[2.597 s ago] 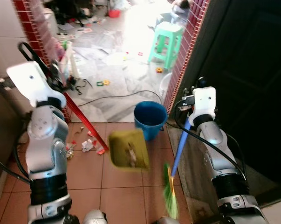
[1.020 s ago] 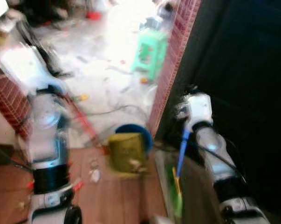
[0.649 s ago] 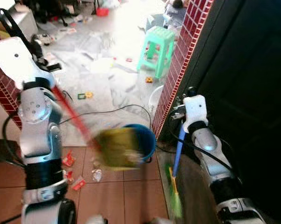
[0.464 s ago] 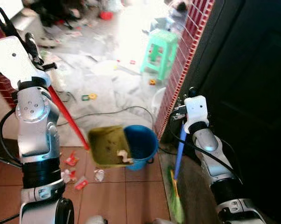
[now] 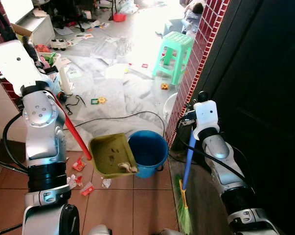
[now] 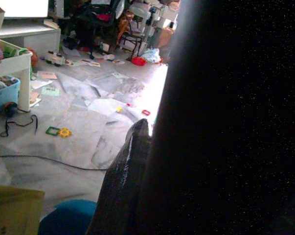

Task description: Sweep floor

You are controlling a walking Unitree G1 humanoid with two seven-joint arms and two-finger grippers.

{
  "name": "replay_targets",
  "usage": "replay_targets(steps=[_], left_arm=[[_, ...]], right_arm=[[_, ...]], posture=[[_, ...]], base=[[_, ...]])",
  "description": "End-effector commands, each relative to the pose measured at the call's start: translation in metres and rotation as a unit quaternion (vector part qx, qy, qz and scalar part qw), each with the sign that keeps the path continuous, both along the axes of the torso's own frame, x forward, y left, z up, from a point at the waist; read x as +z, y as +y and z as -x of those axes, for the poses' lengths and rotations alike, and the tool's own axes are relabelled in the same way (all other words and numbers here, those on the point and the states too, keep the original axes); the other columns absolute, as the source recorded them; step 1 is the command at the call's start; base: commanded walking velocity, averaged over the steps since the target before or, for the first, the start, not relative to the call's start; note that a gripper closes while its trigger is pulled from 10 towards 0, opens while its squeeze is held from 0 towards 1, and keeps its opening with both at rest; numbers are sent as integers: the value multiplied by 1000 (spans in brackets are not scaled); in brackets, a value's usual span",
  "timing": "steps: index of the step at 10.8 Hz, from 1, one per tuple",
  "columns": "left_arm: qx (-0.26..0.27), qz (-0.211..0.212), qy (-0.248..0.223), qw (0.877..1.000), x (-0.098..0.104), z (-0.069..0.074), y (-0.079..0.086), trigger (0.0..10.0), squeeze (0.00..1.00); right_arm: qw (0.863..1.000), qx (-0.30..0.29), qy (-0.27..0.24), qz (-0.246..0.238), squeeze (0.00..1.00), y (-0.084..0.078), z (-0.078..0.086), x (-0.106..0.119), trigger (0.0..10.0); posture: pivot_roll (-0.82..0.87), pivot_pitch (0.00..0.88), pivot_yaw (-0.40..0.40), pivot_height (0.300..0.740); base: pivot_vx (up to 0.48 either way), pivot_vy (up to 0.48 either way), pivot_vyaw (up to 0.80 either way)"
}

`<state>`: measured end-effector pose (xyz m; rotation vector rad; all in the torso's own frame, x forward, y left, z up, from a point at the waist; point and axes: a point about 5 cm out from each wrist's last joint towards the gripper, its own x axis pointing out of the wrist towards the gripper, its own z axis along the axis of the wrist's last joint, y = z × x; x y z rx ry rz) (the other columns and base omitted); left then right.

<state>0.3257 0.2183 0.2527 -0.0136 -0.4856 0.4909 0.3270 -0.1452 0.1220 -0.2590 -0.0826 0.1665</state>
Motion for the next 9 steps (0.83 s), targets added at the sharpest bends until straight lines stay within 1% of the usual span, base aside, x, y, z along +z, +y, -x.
replay_targets(steps=[1, 2, 3, 7, 9], left_arm=[[-16, -10, -57, 998, 24, 0, -11, 10000, 0], [-36, -13, -62, 997, 25, -1, -18, 10000, 0], [-41, -18, -68, 997, 26, 0, -20, 10000, 0], [-37, -21, -73, 996, 29, 0, -17, 10000, 0], [-41, -20, -73, 996, 29, -1, -19, 10000, 0]], right_arm=[[1000, -2, -20, 4, 0, -3, 0, 10, 10000], [1000, -1, -20, 3, 0, -3, 0, 10, 10000], [1000, -2, -20, 2, 0, -3, -1, 10, 10000], [1000, 2, -20, 1, 0, -1, -1, 10, 10000], [1000, 5, -21, 1, 0, -1, -1, 11, 10000]], posture=[[-67, 0, -58, 740], [-67, 0, -58, 740], [-67, 0, -60, 740], [-63, 0, -59, 740], [-63, 0, -59, 740]], base=[[0, 0, 0], [0, 0, 0], [0, 0, 0], [337, 0, 0], [339, 0, 0]])
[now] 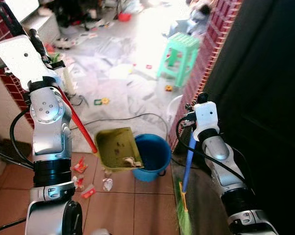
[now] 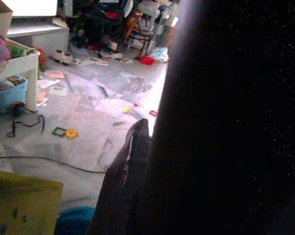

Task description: Sweep floor

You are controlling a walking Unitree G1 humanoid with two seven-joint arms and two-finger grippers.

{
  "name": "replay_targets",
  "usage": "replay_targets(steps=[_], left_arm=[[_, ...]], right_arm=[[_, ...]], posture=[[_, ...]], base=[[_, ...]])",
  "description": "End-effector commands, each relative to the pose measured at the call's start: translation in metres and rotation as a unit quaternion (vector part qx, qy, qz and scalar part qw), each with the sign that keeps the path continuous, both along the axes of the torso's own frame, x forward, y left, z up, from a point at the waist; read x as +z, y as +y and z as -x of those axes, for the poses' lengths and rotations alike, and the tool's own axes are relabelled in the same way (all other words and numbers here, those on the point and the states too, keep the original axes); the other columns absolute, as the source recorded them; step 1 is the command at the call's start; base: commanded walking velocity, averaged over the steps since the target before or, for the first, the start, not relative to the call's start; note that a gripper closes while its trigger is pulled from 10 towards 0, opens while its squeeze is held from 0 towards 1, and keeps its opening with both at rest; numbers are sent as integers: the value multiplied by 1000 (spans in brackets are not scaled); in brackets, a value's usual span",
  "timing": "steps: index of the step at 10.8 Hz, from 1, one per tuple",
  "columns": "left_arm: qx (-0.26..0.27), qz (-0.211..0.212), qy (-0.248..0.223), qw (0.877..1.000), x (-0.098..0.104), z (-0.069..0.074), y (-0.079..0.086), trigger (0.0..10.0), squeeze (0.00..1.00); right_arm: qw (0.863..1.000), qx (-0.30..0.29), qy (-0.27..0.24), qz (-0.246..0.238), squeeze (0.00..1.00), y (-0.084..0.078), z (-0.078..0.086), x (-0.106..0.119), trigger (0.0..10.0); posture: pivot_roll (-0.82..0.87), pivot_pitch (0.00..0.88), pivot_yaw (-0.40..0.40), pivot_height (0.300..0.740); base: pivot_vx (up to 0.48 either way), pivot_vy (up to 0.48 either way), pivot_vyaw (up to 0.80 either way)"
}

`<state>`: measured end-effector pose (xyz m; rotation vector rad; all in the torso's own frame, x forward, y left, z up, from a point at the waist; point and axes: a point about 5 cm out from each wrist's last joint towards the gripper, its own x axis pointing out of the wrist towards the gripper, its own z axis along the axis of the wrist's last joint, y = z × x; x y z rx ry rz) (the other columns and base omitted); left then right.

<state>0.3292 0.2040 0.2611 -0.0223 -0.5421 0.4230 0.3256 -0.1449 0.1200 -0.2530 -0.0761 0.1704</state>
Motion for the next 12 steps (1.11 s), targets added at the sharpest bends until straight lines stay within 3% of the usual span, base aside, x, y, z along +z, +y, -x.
replay_targets(steps=[1, 8, 10, 12], left_arm=[[-9, -8, -46, 999, 20, 2, -5, 10000, 0], [-11, -5, -43, 999, 19, 1, -5, 10000, 0], [-13, -30, -42, 999, 15, 0, -11, 10000, 0], [-27, -56, -47, 997, 8, -2, -30, 10000, 0]], right_arm=[[1000, 3, -24, 4, 0, -1, -3, 13, 10000], [1000, 4, -20, 4, 0, 0, -2, 10, 10000], [1000, 4, -18, 4, 0, -1, -2, 10, 10000], [1000, 5, -19, 3, 0, 1, -2, 10, 10000]], posture=[[-63, 0, -61, 740], [-63, 0, -59, 740], [-62, 0, -60, 740], [-69, 0, -62, 740]], base=[[337, 0, 0], [328, 0, 0], [0, 0, 0], [0, 0, 0]])
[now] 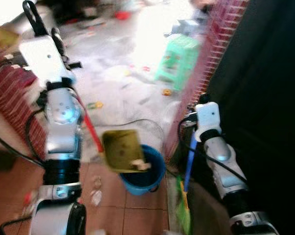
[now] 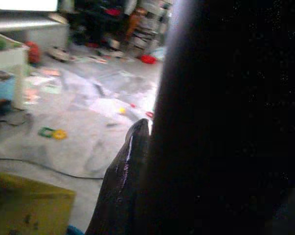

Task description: Sweep floor

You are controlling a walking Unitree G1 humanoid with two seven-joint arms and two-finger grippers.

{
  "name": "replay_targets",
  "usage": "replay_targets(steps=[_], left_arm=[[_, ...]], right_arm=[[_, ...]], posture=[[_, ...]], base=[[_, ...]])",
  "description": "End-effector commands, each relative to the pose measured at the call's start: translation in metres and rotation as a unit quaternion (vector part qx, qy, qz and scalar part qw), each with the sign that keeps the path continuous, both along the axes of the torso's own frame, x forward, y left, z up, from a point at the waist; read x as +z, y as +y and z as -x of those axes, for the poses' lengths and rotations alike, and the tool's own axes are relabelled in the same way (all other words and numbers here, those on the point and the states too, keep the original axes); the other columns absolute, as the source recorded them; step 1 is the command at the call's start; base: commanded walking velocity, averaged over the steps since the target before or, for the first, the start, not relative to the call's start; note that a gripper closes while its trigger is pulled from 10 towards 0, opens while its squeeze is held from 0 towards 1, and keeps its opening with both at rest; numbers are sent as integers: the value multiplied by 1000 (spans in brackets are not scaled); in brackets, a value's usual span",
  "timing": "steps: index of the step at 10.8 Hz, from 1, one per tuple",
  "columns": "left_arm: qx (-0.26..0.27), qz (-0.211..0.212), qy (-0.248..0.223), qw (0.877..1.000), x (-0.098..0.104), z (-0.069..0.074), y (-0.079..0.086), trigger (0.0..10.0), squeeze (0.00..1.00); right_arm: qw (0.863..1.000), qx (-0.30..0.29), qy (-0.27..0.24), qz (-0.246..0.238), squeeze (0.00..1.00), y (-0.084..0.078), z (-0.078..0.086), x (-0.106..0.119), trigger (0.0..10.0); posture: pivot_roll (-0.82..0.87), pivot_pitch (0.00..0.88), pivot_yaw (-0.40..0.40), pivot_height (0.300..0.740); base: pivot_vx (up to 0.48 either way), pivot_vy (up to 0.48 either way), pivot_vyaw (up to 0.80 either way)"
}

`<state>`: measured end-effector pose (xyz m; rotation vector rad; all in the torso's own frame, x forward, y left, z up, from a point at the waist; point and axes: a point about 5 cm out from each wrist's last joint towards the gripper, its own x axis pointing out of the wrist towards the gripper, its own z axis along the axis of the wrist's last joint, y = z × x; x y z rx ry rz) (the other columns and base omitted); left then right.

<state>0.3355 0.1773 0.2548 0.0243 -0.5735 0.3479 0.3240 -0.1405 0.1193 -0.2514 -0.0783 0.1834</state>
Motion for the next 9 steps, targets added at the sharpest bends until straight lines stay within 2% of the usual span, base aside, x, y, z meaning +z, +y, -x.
replay_targets(steps=[1, 3, 6, 9], left_arm=[[-5, -31, -41, 999, 13, 3, -11, 10000, 0], [-23, -64, -55, 996, 4, -1, -34, 10000, 0], [-67, -89, -53, 992, -10, -2, -71, 10000, 0], [-165, -156, -80, 971, -22, 5, -129, 10000, 0]], right_arm=[[1000, -1, -20, 3, 0, -2, -3, 11, 10000], [1000, -2, -21, 3, 0, -3, -4, 12, 10000], [1000, -6, -23, 3, 0, -4, -2, 12, 10000], [1000, -6, -26, 0, 0, -2, -2, 13, 10000]], posture=[[-74, 0, -62, 740], [-82, 0, -59, 740], [-95, 0, -50, 740], [-98, 0, -39, 740]], base=[[0, 0, 0], [0, 0, 0], [0, 0, 0], [0, 0, 0]])
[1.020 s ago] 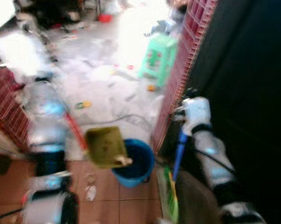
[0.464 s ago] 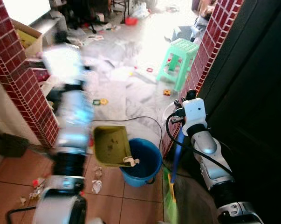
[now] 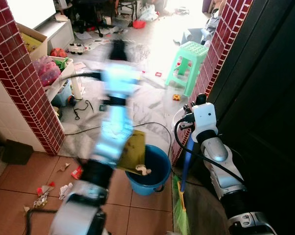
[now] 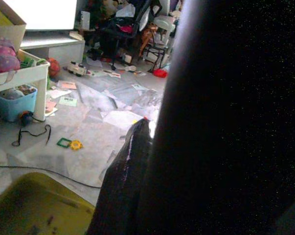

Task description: Sweep floor

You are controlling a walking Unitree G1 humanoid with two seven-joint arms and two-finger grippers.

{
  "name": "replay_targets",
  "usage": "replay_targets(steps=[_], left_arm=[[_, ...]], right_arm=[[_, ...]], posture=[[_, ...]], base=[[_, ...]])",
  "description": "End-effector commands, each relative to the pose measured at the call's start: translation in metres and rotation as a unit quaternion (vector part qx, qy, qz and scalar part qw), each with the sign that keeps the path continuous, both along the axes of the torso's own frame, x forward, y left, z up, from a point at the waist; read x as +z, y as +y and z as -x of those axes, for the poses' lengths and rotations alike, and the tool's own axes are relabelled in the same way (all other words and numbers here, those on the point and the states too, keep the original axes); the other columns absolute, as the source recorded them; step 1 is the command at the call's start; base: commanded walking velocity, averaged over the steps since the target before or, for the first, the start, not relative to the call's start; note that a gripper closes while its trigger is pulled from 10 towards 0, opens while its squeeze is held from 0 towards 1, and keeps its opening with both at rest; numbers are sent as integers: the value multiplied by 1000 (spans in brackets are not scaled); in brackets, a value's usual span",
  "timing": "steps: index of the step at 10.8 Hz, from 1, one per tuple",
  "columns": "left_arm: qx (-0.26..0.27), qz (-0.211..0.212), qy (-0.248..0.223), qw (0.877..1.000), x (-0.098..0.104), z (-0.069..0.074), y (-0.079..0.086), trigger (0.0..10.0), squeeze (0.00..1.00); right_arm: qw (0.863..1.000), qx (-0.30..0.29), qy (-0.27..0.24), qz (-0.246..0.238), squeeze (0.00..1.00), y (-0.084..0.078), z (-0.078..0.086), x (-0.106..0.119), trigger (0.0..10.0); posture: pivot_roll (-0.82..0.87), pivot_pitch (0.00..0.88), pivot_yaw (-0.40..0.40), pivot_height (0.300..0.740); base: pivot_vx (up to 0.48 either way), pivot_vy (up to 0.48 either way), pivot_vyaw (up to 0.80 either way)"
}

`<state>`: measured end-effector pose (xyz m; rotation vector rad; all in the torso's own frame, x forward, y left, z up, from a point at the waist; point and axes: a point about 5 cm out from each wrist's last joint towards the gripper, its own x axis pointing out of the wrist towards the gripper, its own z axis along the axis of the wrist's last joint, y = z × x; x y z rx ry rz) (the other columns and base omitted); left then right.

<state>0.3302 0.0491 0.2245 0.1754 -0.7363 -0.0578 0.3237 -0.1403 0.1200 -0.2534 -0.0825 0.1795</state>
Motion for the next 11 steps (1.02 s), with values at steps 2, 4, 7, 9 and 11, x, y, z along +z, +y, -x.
replay_targets(steps=[2, 4, 7, 9, 11], left_arm=[[-117, -69, -21, 991, 0, 12, -41, 10000, 0], [-239, -137, -19, 961, -13, 30, -75, 10000, 0], [-274, -160, -42, 948, -8, 39, -83, 10000, 0], [-256, -124, -58, 957, 14, 33, -74, 10000, 0], [-176, 11, -35, 984, 47, 10, -41, 10000, 0]], right_arm=[[1000, -5, -23, -3, 0, -1, -2, 11, 10000], [1000, -3, -23, -5, 0, 0, -1, 11, 10000], [1000, 0, -24, -5, 0, 2, -1, 10, 10000], [1000, -1, -24, -4, 0, 1, -2, 10, 10000], [1000, 1, -23, -3, 0, 2, -3, 9, 10000]], posture=[[-97, 0, -37, 740], [-91, 0, -36, 740], [-85, 0, -36, 740], [-84, 0, -36, 740], [-76, 0, -41, 740]], base=[[0, 0, 0], [0, 0, 0], [0, 0, 0], [0, 0, 0], [0, 0, 0]])
